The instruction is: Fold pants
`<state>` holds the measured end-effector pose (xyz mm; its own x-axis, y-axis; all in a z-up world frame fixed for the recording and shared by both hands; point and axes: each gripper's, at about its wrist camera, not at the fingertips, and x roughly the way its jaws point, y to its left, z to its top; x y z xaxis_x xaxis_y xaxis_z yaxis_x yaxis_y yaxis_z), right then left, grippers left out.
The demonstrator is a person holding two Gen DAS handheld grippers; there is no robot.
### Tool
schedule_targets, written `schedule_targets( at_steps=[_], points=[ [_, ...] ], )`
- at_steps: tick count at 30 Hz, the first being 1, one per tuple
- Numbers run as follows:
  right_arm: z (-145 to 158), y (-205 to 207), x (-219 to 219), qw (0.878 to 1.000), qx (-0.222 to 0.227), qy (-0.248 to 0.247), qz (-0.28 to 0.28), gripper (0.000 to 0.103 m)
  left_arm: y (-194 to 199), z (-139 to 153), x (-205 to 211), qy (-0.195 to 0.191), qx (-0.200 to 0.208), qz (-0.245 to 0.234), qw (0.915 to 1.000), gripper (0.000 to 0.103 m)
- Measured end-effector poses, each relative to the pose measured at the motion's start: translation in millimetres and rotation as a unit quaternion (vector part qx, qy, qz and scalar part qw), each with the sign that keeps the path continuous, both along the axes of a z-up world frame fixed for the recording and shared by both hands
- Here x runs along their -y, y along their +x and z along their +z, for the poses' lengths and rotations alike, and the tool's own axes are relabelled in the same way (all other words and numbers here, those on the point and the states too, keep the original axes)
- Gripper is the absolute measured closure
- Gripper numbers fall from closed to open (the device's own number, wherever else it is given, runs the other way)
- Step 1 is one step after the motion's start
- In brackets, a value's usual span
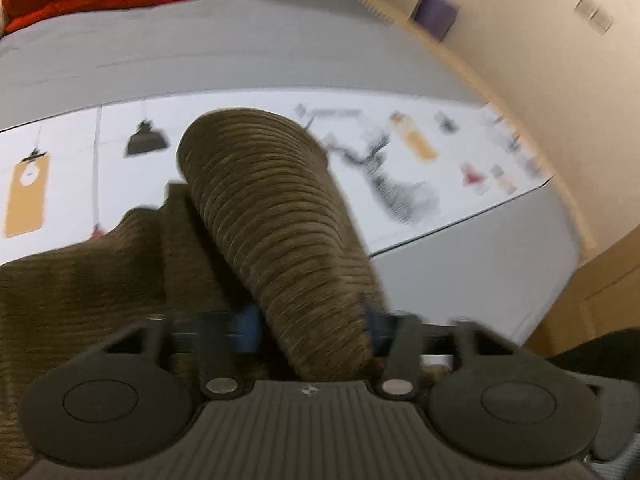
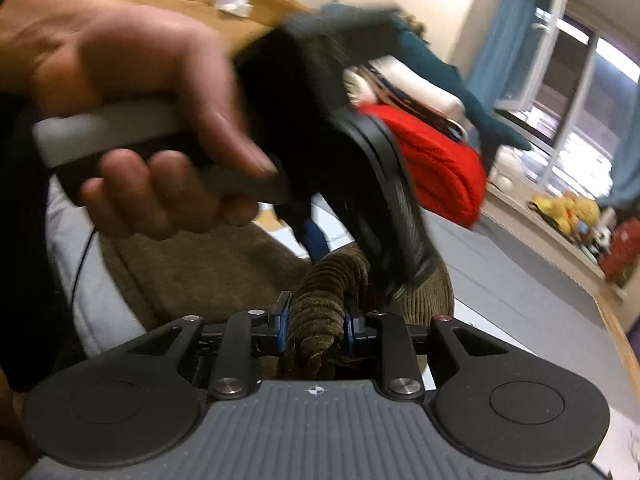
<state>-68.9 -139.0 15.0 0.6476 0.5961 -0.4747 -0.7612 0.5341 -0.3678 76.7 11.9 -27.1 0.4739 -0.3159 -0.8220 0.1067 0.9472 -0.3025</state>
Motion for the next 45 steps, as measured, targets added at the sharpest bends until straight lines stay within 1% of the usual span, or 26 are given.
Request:
schedule_targets(
  at_steps=[2,4,5,8,10,12,13,14,16,19,20,21,22,23,24,27,28,30,32,35,36,37,38,40,43,45],
  points=[
    [0.6,4.0,-2.8,1.000,-0.007,0.000,0.000,0.077,0.4,-3.4,-4.9,-0.003,-0.009,0.003,1.0000,0.073],
    [4.5,11.8,-1.5,1.000,-0.026,0.009,-0.005,0.076,-0.8,0.2,-6.7,0.005,-0.006,0.001,1.0000,0.078],
    [8.1,17.2,-1.1,0.999,-0.046,0.016,-0.005,0.075,0.2,0.8,-9.5,0.004,-0.007,0.002,1.0000,0.079],
    [20.9,30.4,9.4,0.992,-0.118,0.049,0.011,0.063,0.3,2.5,-20.9,0.002,-0.010,0.011,0.9999,0.081],
    [34.7,44.4,19.5,0.977,-0.189,0.095,0.025,0.060,-2.1,9.1,-34.8,0.003,-0.007,0.019,0.9998,0.082],
    [48.5,62.9,33.7,0.952,-0.256,0.163,0.023,0.057,-8.0,17.1,-53.9,0.004,0.000,0.030,0.9995,0.082],
    [53.2,71.2,39.9,0.942,-0.275,0.191,0.015,0.053,-12.5,23.4,-63.2,0.013,0.009,0.034,0.9993,0.083],
    [56.1,78.6,44.4,0.936,-0.280,0.213,-0.004,0.051,-18.4,29.3,-74.3,0.023,0.019,0.037,0.9988,0.083],
    [55.9,93.8,49.0,0.931,-0.275,0.231,-0.071,0.044,-30.9,36.3,-101.9,0.028,0.030,0.052,0.9978,0.083],
    [40.8,116.8,44.4,0.922,-0.288,0.207,-0.156,0.043,-49.8,39.7,-146.1,0.031,0.028,0.088,0.9952,0.084],
    [32.1,125.5,39.3,0.916,-0.304,0.191,-0.180,0.043,-58.0,39.9,-163.7,0.040,0.028,0.105,0.9932,0.089],
    [24.2,132.2,35.7,0.910,-0.318,0.179,-0.194,0.042,-66.1,39.5,-180.3,0.056,0.026,0.125,0.9902,0.098],
    [16.3,136.4,30.3,0.906,-0.330,0.165,-0.208,0.038,-73.2,39.5,-194.0,0.075,0.025,0.142,0.9867,0.103],
    [8.5,139.3,24.1,0.903,-0.338,0.151,-0.219,0.038,-82.0,39.3,-210.2,0.096,0.024,0.159,0.9823,0.103],
    [2.4,139.8,17.5,0.902,-0.343,0.145,-0.218,0.037,-90.9,38.1,-228.0,0.098,0.017,0.176,0.9793,0.103],
    [-6.8,141.4,-4.8,0.904,-0.348,0.130,-0.212,0.037,-112.6,32.3,-272.0,0.051,0.004,0.225,0.9731,0.103],
    [-9.7,142.2,-9.1,0.903,-0.348,0.126,-0.219,0.037,-118.2,30.3,-281.9,0.034,0.005,0.239,0.9705,0.101],
    [-14.7,148.0,-6.2,0.887,-0.369,0.140,-0.240,0.037,-126.7,25.6,-292.2,-0.019,0.016,0.243,0.9698,0.097],
    [-17.6,149.6,-1.7,0.870,-0.396,0.151,-0.254,0.036,-129.4,19.3,-293.8,-0.064,0.026,0.236,0.9694,0.082],
    [-26.8,152.4,-8.3,0.869,-0.395,0.136,-0.265,0.033,-120.6,3.4,-281.7,-0.098,0.017,0.221,0.9701,0.079],
    [-28.5,153.2,-9.5,0.869,-0.395,0.134,-0.268,0.033,-114.4,-0.4,-276.9,-0.104,0.012,0.217,0.9705,0.078],
    [-30.1,153.9,-10.9,0.868,-0.395,0.134,-0.270,0.033,-106.1,-4.6,-271.2,-0.109,0.008,0.211,0.9713,0.072],
    [-30.6,154.3,-11.2,0.866,-0.396,0.136,-0.273,0.033,-97.8,-9.3,-264.1,-0.112,0.006,0.203,0.9728,0.062],
    [-30.6,155.3,-13.3,0.866,-0.394,0.139,-0.274,0.033,-81.8,-18.8,-250.0,-0.105,-0.001,0.191,0.9760,0.050],
    [-27.6,153.5,-11.2,0.870,-0.388,0.140,-0.269,0.033,-59.0,-39.9,-231.8,-0.089,-0.023,0.182,0.9790,0.042],
    [-26.6,153.2,-6.9,0.869,-0.392,0.146,-0.267,0.033,-44.9,-52.1,-221.7,-0.077,-0.051,0.181,0.9792,0.042]
  ],
)
